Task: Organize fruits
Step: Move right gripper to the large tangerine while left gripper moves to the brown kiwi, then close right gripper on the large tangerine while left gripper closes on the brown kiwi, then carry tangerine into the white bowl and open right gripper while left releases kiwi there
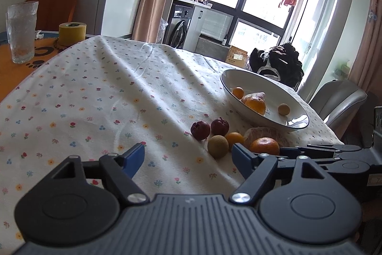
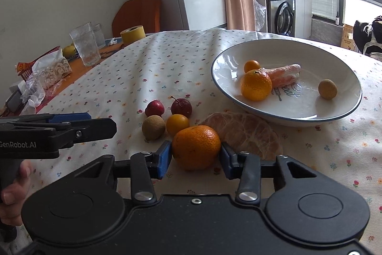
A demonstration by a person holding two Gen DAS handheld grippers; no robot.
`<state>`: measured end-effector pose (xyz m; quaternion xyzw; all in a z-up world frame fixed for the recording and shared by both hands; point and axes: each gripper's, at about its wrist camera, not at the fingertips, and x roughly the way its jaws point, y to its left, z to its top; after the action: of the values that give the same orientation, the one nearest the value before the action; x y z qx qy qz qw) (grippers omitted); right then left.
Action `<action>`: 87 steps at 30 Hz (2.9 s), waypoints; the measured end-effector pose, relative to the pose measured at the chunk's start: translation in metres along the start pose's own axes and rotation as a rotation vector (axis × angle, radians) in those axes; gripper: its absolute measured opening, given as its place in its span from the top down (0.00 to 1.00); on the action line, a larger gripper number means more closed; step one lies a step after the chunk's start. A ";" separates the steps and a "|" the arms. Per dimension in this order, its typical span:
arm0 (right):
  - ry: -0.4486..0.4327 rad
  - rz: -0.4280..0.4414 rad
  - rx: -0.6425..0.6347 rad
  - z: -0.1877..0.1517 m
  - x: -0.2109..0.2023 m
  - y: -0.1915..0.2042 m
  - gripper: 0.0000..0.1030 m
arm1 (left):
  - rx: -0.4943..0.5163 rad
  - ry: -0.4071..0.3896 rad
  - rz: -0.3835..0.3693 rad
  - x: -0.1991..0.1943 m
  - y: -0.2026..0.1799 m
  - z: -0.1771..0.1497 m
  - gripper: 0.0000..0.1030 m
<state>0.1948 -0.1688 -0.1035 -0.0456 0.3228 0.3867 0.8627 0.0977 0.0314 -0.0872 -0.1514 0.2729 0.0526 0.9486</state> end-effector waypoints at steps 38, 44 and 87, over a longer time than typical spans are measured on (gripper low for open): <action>-0.147 -0.006 0.039 0.014 -0.046 -0.041 0.61 | 0.035 0.052 -0.020 0.043 -0.037 0.005 0.61; -0.143 -0.008 0.048 0.013 -0.044 -0.046 0.61 | 0.055 0.049 -0.005 0.047 -0.039 0.001 0.62; -0.228 -0.107 0.155 0.017 -0.032 -0.105 0.57 | 0.116 -0.023 -0.030 0.043 -0.081 0.038 0.78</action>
<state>0.2615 -0.2565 -0.0891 0.0485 0.2486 0.3166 0.9141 0.1678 -0.0328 -0.0582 -0.0994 0.2625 0.0242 0.9595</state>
